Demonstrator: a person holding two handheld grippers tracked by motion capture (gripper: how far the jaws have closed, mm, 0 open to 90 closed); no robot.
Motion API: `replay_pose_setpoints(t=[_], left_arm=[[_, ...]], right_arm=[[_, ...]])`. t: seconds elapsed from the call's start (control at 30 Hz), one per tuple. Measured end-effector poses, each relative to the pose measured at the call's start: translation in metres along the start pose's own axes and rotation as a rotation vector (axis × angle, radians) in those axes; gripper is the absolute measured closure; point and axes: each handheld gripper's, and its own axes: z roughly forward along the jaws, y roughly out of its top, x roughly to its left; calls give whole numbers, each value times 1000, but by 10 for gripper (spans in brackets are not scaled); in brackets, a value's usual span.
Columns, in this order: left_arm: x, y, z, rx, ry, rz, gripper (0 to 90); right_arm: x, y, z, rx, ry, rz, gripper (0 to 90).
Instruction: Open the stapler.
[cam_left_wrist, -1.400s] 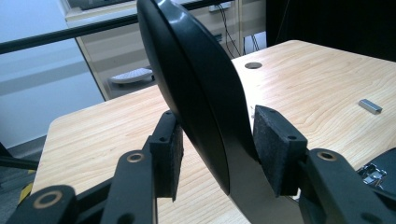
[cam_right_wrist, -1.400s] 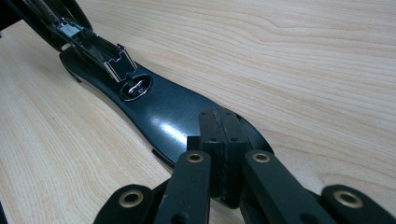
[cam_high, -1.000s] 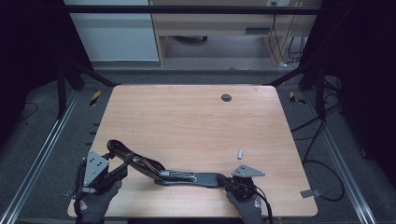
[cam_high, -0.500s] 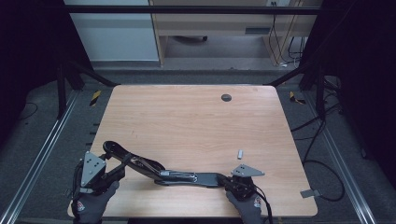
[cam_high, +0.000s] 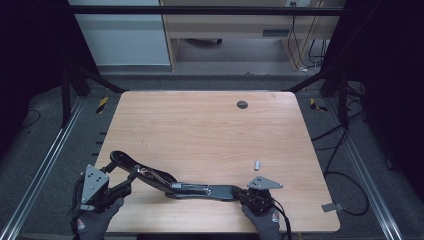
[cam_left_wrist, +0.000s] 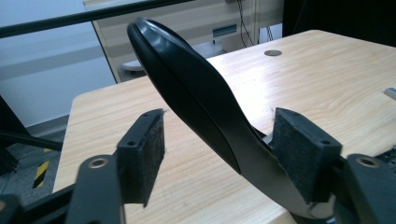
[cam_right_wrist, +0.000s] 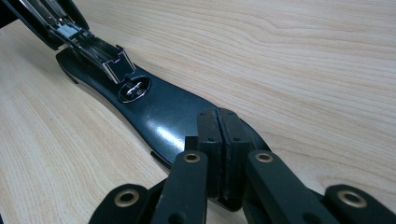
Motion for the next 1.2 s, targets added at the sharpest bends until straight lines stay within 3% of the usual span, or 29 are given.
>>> replay_pose_setpoints(t=[0.1,0.2,0.27,0.4,0.63,1.2], left_arm=[[-1,-2,-1,5,2,28,321],[0,-5,-4,11,7,27,319],[0,-7,-6,30,20,12,314],[-2,-15,-7,49,20,21,314],[3,-24,-10,42,48,-7,343],[12,-54,-5,116,67,-45,455]], right_arm=[[0,0,0,0,2,0,882],[1,0,0,2,-1,5,879],[0,0,0,1,4,-2,872],[1,0,0,3,9,-14,848],[-1,3,-6,-17,3,-25,827],[-26,13,-31,-38,-96,5,793]])
